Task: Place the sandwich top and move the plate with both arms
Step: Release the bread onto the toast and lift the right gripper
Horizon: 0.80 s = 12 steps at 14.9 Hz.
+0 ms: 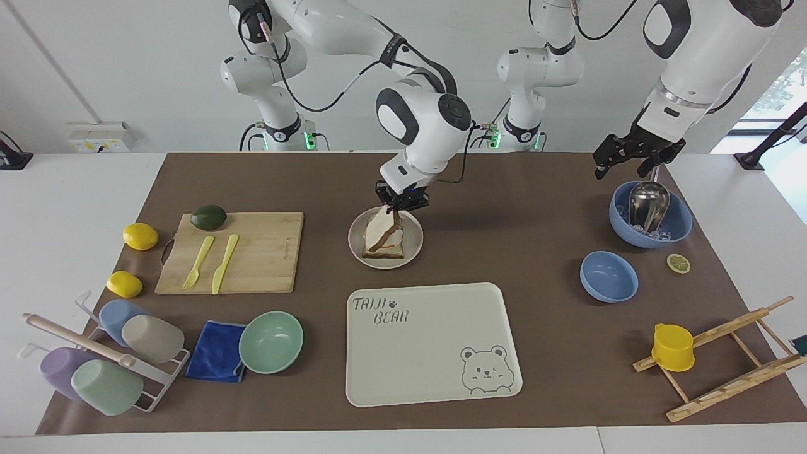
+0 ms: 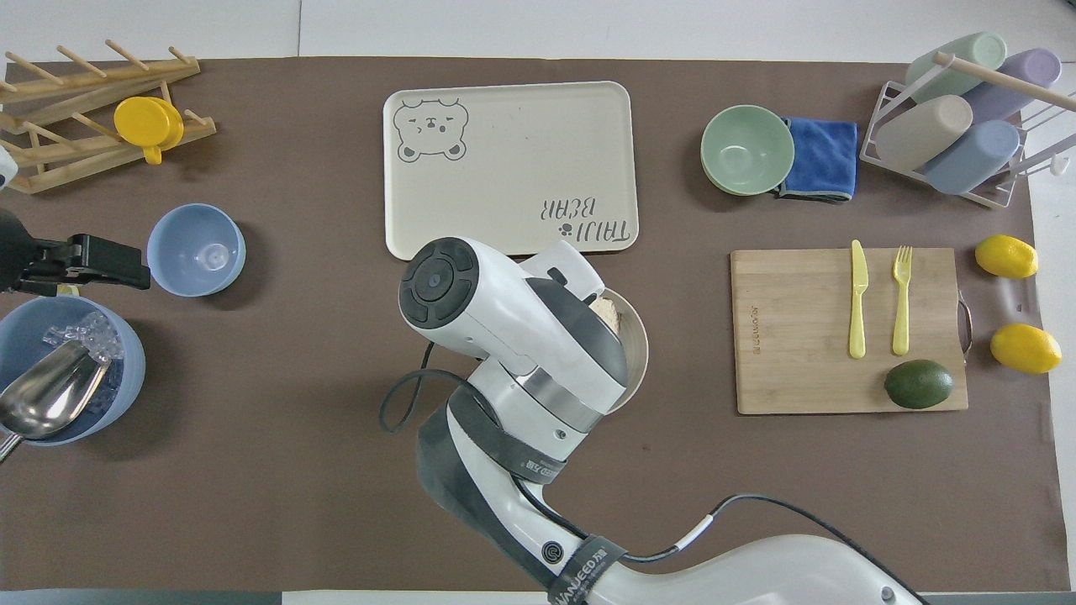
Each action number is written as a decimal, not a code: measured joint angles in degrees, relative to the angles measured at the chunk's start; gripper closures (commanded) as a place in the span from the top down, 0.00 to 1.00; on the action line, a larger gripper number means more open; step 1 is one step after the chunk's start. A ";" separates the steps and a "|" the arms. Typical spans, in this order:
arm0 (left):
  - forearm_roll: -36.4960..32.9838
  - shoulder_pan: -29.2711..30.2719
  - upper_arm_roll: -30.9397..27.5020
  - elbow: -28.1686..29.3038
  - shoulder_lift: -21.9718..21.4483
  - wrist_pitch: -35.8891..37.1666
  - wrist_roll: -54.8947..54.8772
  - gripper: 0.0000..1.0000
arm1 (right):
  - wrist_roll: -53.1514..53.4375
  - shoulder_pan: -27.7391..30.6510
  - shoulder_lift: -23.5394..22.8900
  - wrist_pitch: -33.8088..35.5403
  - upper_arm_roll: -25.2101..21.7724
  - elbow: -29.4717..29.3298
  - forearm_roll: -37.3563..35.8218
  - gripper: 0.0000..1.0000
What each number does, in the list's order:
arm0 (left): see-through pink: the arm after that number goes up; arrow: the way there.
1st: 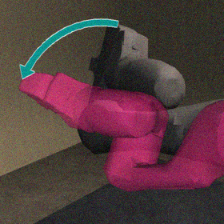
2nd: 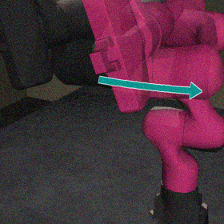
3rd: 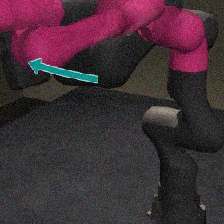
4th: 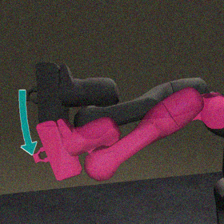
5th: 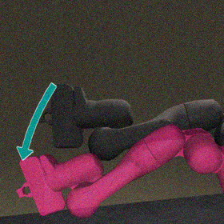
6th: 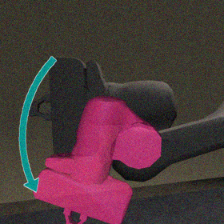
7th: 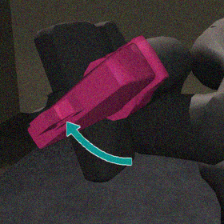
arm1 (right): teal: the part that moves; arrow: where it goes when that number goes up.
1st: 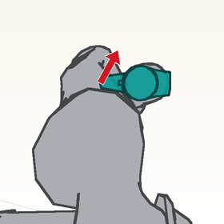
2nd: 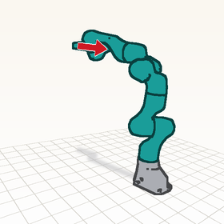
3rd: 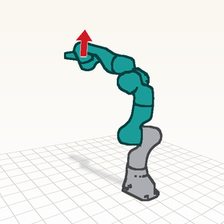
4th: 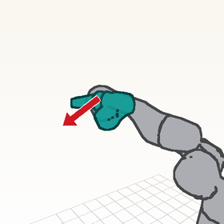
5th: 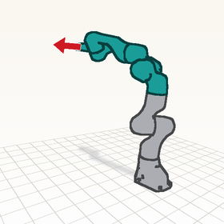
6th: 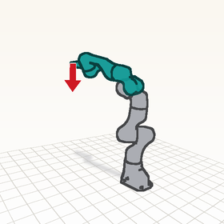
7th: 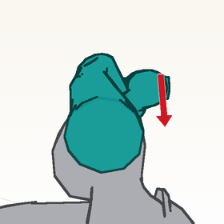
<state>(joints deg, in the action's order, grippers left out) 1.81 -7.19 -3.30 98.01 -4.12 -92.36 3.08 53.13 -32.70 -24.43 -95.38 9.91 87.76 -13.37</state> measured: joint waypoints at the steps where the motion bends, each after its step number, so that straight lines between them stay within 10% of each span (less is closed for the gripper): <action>1: 0.00 0.00 0.00 0.02 0.00 0.03 0.00 1.00 | 0.13 0.26 0.02 -1.76 -0.02 1.36 0.14 0.00; 12: 0.00 0.04 -0.14 0.10 0.00 0.07 0.00 1.00 | 0.13 0.80 1.09 -5.39 -0.03 4.07 1.46 0.00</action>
<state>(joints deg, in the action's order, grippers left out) 1.81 -7.15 -3.44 98.10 -4.12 -92.29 3.08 53.26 -31.90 -23.34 -100.77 9.88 91.83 -11.92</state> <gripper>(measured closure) 0.000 0.903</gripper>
